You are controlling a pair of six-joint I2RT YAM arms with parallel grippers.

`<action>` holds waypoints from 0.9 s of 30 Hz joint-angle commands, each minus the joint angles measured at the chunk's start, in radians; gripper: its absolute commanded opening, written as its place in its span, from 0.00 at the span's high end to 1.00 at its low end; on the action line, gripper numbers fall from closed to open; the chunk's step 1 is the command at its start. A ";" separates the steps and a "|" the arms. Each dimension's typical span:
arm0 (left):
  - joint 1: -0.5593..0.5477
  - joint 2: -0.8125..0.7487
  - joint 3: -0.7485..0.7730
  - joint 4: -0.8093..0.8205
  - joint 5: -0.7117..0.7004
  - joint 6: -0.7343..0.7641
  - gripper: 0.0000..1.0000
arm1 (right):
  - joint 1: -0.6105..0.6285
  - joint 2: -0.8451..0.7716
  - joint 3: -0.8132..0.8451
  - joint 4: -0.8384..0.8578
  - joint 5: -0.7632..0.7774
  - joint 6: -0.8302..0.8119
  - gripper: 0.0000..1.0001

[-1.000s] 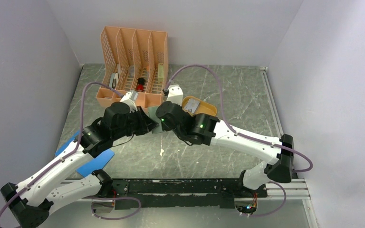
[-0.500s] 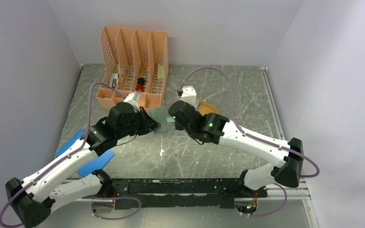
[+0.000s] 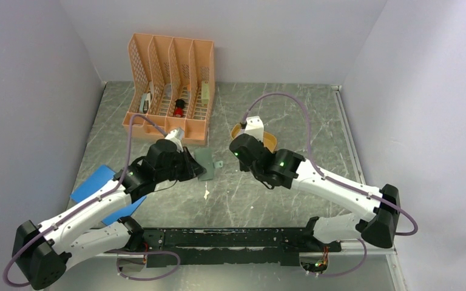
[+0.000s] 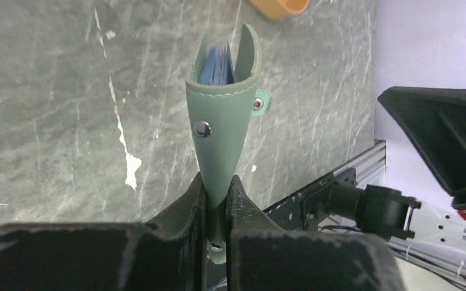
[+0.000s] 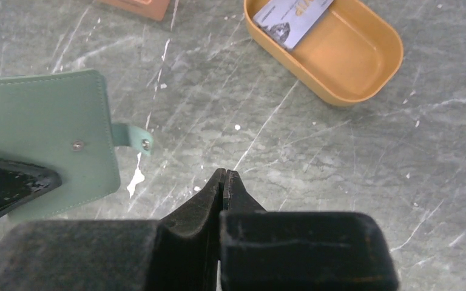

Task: Put the credit cards into the card holder
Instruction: Open the card holder at the center of the board.

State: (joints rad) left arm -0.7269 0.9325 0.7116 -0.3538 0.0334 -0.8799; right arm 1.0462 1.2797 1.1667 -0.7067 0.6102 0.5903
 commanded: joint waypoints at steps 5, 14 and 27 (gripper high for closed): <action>0.005 -0.026 -0.106 0.258 0.154 -0.045 0.95 | -0.160 -0.180 -0.207 0.256 -0.406 0.021 0.69; 0.004 -0.098 -0.104 0.258 0.174 -0.027 0.95 | -0.263 -0.159 -0.295 0.440 -0.773 0.080 0.48; 0.004 -0.142 -0.092 0.239 0.187 -0.022 0.95 | -0.294 -0.072 -0.305 0.520 -0.862 0.124 0.67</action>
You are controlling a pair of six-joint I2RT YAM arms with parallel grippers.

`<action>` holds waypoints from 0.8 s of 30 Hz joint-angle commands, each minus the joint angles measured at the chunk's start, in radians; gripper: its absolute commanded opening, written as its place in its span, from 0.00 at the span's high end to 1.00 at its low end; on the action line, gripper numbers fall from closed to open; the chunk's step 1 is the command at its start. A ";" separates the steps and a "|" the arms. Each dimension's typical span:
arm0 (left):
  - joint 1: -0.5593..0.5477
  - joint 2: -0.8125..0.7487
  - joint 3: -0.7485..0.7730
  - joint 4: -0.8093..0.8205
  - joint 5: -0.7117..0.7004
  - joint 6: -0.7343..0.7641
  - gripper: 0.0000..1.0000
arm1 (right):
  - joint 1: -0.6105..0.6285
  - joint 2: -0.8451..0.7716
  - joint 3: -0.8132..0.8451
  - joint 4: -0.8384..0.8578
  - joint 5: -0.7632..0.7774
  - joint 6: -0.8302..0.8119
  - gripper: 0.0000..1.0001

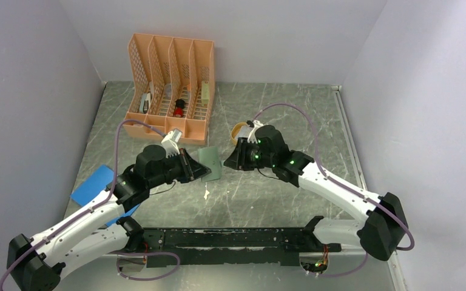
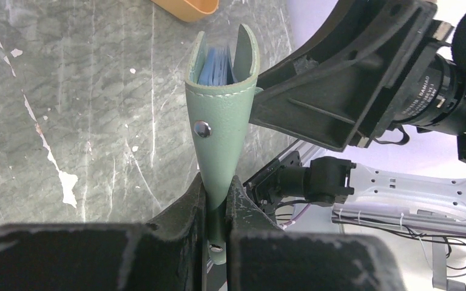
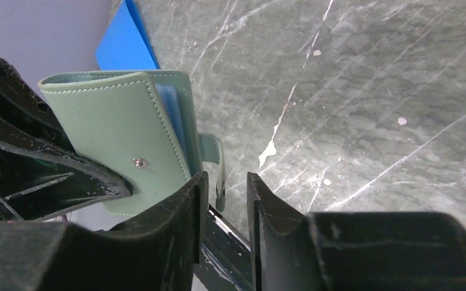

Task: Put the credit cards into the card holder
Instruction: Open the card holder at the center of the board.

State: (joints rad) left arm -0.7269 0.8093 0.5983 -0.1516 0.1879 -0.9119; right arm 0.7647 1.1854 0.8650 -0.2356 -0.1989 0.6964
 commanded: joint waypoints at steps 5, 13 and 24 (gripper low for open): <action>0.004 -0.017 0.009 0.049 0.047 0.008 0.95 | -0.014 0.034 -0.009 0.068 -0.067 0.010 0.88; 0.004 0.036 -0.017 0.004 0.029 0.073 0.81 | -0.013 -0.016 0.004 -0.037 0.040 -0.095 1.00; 0.004 0.165 -0.111 0.049 -0.051 0.076 0.44 | -0.013 -0.091 -0.076 -0.098 0.064 -0.174 1.00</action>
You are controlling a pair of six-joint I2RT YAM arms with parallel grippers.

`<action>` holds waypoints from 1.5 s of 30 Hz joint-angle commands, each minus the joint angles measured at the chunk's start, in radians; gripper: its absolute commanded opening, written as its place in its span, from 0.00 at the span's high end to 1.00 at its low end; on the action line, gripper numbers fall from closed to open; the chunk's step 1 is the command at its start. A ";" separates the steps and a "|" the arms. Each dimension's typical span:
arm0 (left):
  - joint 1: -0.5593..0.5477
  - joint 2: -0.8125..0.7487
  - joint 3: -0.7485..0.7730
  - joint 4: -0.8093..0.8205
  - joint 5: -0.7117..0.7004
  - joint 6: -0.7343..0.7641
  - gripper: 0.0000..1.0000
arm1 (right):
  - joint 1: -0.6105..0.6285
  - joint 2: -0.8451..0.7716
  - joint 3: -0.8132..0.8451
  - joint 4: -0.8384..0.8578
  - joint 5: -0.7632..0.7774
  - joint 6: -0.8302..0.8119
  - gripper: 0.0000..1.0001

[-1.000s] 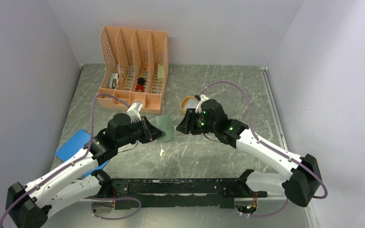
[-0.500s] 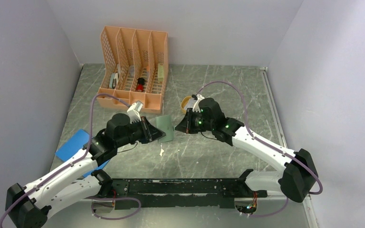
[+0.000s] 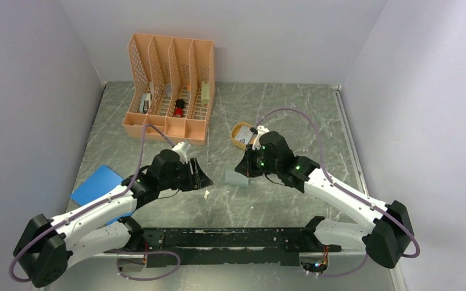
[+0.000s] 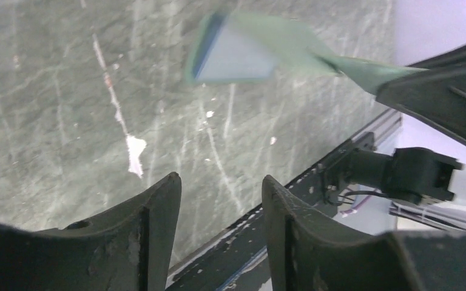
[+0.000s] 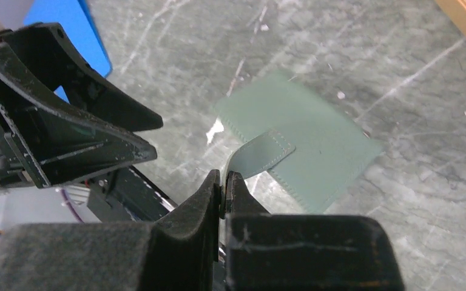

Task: Put the credit cards into the card holder
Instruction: Open the card holder at the center of the board.

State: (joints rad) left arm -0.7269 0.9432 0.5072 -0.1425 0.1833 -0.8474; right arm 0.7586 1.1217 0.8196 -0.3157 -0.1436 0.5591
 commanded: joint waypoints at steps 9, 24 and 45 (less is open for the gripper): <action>0.005 0.051 -0.068 0.186 0.006 -0.048 0.37 | -0.004 -0.036 -0.076 0.015 -0.017 0.003 1.00; -0.012 0.180 -0.097 0.296 0.023 -0.043 0.39 | -0.005 -0.030 -0.221 -0.134 0.379 0.174 1.00; -0.069 0.475 0.014 0.436 0.036 -0.024 0.44 | -0.007 0.119 -0.300 -0.145 0.518 0.353 1.00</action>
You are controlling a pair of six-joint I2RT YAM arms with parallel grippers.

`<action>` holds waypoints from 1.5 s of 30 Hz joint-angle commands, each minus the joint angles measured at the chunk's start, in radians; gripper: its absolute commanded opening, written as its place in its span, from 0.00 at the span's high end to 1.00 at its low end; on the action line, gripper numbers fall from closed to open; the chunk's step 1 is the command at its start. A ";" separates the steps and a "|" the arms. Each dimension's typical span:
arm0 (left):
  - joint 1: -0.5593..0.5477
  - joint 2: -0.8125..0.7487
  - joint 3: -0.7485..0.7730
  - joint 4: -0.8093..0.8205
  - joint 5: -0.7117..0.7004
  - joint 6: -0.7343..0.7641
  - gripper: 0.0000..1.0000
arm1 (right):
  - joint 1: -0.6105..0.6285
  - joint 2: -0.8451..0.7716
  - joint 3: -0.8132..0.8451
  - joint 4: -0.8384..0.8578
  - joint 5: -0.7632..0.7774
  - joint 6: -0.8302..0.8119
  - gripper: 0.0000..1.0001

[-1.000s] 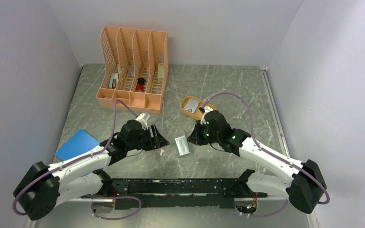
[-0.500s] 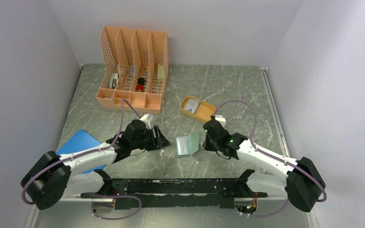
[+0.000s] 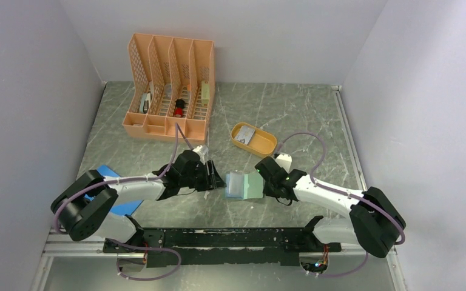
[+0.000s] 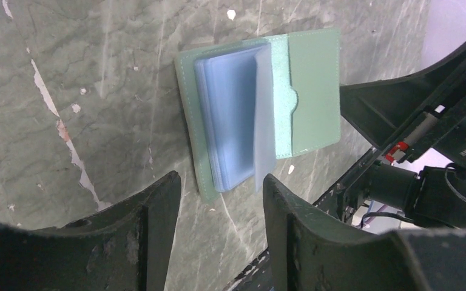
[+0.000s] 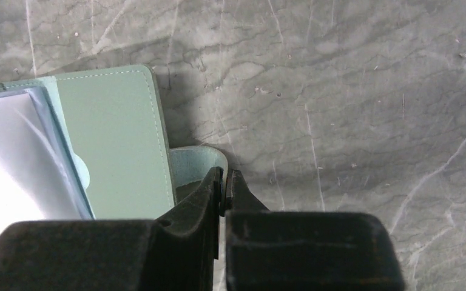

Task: Put the credit cards into the card holder
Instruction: Open the card holder at the center of the board.

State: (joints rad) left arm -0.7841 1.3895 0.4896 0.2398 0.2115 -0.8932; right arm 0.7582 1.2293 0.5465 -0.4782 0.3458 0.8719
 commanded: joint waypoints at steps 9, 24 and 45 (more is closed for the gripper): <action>-0.022 0.036 0.061 0.120 0.049 0.017 0.48 | -0.007 0.032 -0.040 0.042 0.021 0.038 1.00; -0.080 0.172 0.159 -0.015 -0.044 0.055 0.40 | -0.007 0.032 -0.043 0.062 0.001 0.026 1.00; -0.102 0.259 0.175 0.153 0.084 0.027 0.66 | -0.007 0.070 -0.035 0.137 -0.104 -0.005 1.00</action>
State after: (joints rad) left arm -0.8707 1.6367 0.6479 0.2790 0.2321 -0.8528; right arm 0.7517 1.2655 0.5327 -0.3542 0.3134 0.8680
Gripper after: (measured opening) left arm 0.372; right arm 0.039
